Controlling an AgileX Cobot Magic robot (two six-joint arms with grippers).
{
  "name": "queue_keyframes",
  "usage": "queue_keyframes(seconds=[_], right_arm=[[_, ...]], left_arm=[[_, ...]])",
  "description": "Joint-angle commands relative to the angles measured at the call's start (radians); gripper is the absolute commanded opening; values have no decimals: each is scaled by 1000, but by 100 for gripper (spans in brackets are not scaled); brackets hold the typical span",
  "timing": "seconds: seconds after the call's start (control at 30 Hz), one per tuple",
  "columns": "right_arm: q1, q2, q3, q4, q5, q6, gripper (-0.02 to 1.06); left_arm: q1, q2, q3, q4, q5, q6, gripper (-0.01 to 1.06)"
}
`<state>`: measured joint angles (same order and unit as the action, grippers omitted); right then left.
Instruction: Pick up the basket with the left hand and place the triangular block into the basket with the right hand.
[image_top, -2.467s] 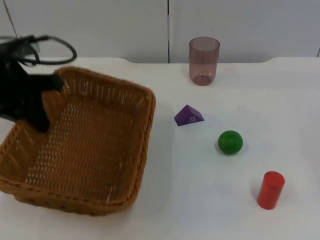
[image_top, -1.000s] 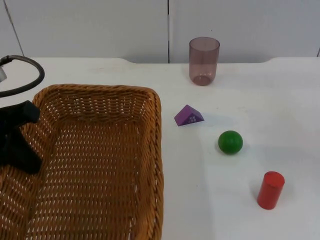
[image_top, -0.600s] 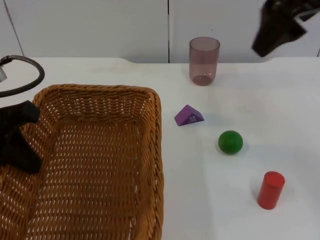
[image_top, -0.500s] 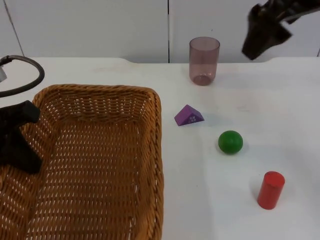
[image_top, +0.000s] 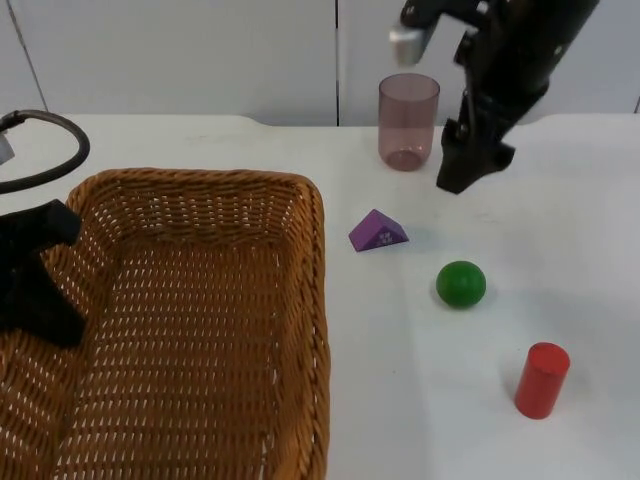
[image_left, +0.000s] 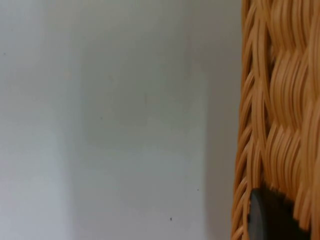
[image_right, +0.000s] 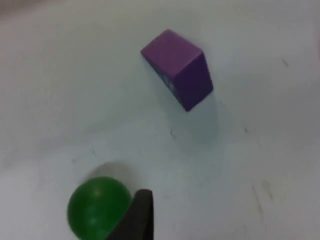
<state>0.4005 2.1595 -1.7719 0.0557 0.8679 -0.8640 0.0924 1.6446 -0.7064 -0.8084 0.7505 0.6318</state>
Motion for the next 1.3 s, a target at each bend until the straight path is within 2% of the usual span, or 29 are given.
queue_keyframes(seconds=[0.0,0.07,0.1,0.2,0.33,0.6,0.83,1.13,1.23,1.27], right_arm=[[5,20,-11,34,-50,-133,92],[7,49,-11,65,-107,-216,92],[7,49,-11,65,-107,-216,92],[19,86,-14,73,-165,-299,92],[45,143,-39,70,-169,-364,92],[63,286,-170,52,-184,-366,89],[63,326,-190,52,-183,-397,89],[63,353,-190,60,-198,-434,81],[63,353,-190,60,-179,-434,68],[63,353,-190,60,-170,-434,53]], left_arm=[[3,-10,3,-34,19,2,0],[3,-10,3,-34,19,2,0],[3,-10,3,-34,19,2,0],[3,-10,3,-34,19,2,0],[3,-10,3,-34,23,2,0],[3,-10,3,-34,21,2,0],[3,-10,3,-34,21,6,0],[3,-10,3,-34,21,10,0],[3,-10,3,-34,21,10,0],[3,-10,3,-34,21,10,0]])
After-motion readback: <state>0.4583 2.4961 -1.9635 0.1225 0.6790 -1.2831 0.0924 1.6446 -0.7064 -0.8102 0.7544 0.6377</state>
